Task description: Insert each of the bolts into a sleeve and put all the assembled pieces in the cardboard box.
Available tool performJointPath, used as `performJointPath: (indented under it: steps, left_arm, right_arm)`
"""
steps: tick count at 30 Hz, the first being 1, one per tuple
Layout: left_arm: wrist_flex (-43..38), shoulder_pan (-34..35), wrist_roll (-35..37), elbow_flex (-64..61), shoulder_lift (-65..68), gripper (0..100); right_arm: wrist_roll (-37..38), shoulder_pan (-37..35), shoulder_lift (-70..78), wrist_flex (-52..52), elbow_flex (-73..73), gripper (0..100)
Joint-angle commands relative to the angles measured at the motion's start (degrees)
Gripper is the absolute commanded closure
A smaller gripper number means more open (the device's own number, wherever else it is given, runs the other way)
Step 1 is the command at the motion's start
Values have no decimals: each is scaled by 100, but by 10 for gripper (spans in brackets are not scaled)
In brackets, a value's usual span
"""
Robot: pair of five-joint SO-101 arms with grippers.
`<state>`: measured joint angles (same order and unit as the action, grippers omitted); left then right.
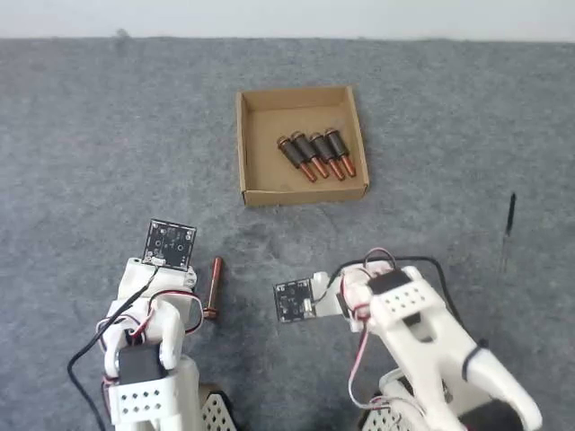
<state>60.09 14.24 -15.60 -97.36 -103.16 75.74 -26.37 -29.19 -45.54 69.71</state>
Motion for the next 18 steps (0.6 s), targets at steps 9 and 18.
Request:
performJointPath:
  steps: [9, 18]
  left_arm:
    - [-18, 26, -35, 84, -88, 988]
    - [-26, 229, -35, 84, -88, 988]
  right_arm:
    - [-1301, 75, 585, -4, -782, 992]
    - [-4114, 505, 593, -66, -1626, 992]
